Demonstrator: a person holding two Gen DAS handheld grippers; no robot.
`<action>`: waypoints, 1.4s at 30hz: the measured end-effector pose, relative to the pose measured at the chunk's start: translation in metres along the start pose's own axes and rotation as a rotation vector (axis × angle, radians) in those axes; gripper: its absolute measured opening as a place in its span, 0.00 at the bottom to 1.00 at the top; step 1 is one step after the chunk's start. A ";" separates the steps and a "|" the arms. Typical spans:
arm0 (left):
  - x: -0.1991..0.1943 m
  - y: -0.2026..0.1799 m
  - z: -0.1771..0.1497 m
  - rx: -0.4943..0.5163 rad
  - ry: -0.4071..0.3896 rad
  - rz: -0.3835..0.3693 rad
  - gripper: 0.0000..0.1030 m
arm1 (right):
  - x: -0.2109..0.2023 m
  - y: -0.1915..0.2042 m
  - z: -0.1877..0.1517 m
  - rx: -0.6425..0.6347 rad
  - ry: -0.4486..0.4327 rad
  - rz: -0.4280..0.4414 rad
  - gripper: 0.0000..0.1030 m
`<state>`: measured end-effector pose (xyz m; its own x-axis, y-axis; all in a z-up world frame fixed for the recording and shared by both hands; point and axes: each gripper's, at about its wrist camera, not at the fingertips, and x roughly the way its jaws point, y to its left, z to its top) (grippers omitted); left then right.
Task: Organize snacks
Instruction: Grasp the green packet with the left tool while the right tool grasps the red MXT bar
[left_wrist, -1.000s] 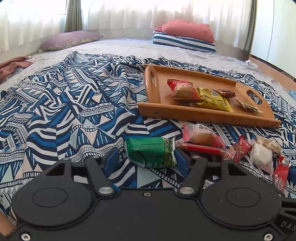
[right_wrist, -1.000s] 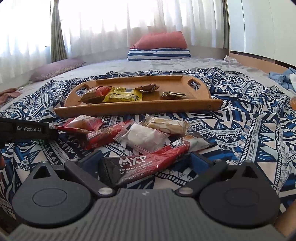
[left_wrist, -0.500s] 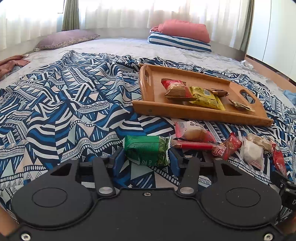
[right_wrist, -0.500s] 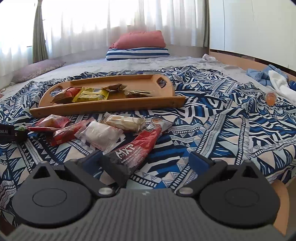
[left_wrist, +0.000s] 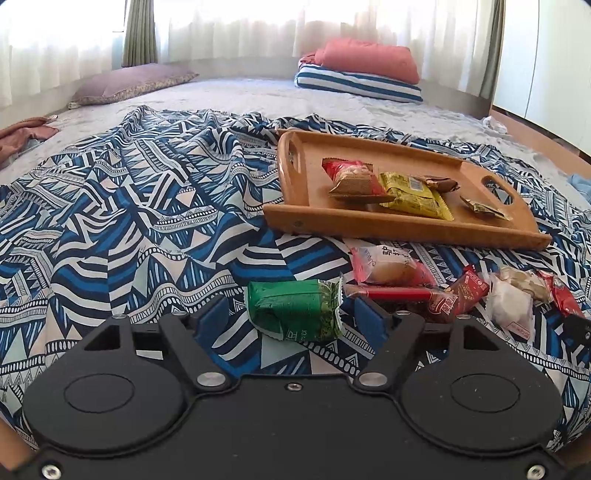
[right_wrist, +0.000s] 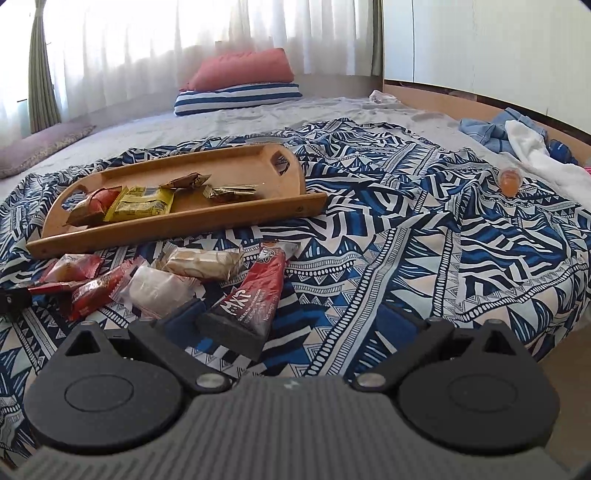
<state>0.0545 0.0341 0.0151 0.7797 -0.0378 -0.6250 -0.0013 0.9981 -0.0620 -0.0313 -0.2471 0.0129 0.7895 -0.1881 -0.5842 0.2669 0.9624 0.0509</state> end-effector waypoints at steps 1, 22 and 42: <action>0.000 0.000 0.000 -0.002 0.001 -0.002 0.66 | 0.002 -0.001 0.002 0.011 0.009 0.003 1.00; -0.006 0.006 0.004 -0.040 -0.008 -0.031 0.46 | 0.016 -0.012 0.023 0.054 0.038 0.073 0.85; -0.016 0.001 0.018 -0.020 -0.037 -0.021 0.45 | 0.037 -0.003 0.027 0.036 0.033 0.061 0.29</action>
<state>0.0538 0.0363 0.0392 0.8021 -0.0566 -0.5944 0.0034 0.9959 -0.0902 0.0120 -0.2623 0.0135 0.7862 -0.1219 -0.6058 0.2391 0.9640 0.1164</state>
